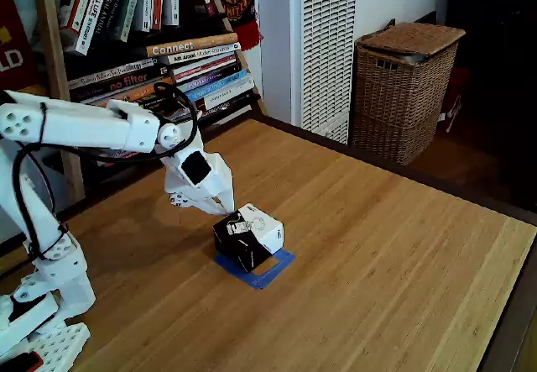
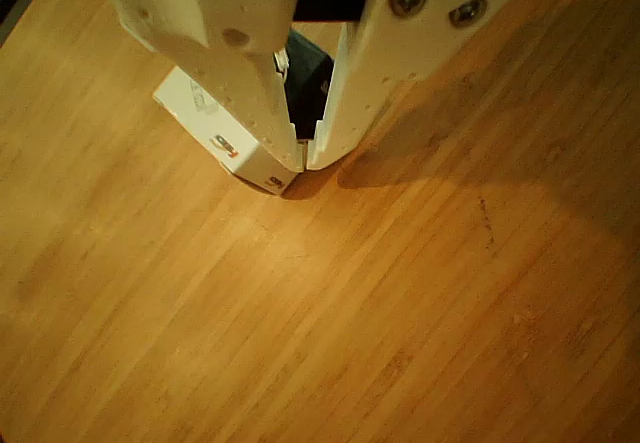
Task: Push the box on top of the target
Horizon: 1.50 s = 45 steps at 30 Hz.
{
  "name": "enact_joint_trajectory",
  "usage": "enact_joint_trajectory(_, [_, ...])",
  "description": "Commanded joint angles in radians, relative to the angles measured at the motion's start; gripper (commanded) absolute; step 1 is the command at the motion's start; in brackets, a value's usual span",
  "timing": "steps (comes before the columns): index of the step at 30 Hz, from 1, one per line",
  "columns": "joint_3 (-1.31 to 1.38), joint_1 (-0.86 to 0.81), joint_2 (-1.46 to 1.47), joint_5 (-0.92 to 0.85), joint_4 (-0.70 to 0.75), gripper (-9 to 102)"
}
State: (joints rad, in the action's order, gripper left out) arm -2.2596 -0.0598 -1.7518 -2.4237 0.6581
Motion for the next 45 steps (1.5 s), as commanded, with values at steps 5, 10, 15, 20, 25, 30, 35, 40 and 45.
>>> enact_joint_trajectory(5, [0.041,-0.025,0.002,-0.015,0.006,0])
enact_joint_trajectory(10, [0.048,-0.032,0.008,-0.023,0.009,0])
enact_joint_trajectory(15, [0.049,-0.043,0.008,-0.035,0.015,0])
enact_joint_trajectory(20, [0.049,-0.051,0.008,-0.043,0.020,0])
enact_joint_trajectory(25, [0.049,-0.057,0.008,-0.044,0.026,0])
enact_joint_trajectory(30, [0.046,-0.060,0.003,-0.048,0.034,0])
enact_joint_trajectory(35, [0.046,-0.066,-0.005,-0.049,0.043,0])
enact_joint_trajectory(40, [0.043,-0.072,-0.005,-0.052,0.044,0])
enact_joint_trajectory(45, [0.043,-0.077,-0.006,-0.055,0.049,0])
